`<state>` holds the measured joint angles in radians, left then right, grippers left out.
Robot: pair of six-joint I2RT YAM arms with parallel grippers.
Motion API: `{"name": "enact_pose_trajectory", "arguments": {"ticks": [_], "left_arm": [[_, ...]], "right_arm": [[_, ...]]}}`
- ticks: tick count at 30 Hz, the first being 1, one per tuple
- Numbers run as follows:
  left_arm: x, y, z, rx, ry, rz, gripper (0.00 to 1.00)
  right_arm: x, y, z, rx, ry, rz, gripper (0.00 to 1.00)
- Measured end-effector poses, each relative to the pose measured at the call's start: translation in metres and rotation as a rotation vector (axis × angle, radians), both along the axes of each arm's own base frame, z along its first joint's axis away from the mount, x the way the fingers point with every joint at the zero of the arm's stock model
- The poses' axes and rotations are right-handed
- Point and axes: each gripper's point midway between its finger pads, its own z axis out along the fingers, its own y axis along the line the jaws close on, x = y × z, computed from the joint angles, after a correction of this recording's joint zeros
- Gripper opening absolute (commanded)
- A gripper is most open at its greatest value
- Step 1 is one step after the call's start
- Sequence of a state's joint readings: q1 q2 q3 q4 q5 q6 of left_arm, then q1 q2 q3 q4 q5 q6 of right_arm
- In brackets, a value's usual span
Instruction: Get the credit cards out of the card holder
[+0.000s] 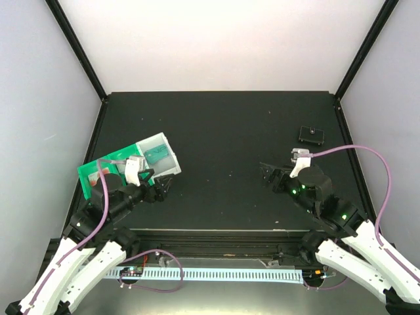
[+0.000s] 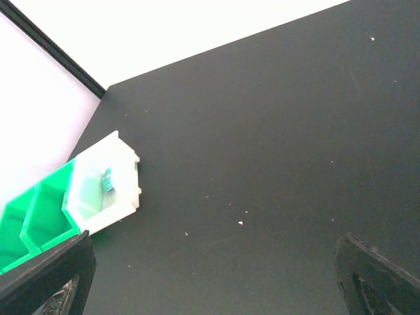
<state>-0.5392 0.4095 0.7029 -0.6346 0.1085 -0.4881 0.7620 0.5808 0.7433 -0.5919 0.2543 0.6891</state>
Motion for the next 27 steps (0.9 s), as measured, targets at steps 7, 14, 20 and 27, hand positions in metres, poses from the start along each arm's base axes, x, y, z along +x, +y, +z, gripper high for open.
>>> {"name": "enact_pose_trajectory", "arguments": {"ticks": [7,14,20,27], "left_arm": [[-0.001,0.001,0.004,-0.004,-0.021,-0.003,0.99],[-0.004,0.004,0.009,0.004,-0.059,-0.004,0.99],[-0.001,0.01,0.014,0.03,-0.106,0.022,0.99],[0.005,0.015,0.011,0.072,-0.116,0.055,0.99]], "right_arm": [[0.002,0.01,0.003,0.0,-0.015,0.042,1.0],[0.024,0.012,-0.012,-0.118,0.042,-0.024,1.0],[0.062,0.004,-0.001,-0.266,0.021,-0.164,0.92],[0.111,-0.031,-0.024,-0.529,0.047,-0.348,0.79]]}}
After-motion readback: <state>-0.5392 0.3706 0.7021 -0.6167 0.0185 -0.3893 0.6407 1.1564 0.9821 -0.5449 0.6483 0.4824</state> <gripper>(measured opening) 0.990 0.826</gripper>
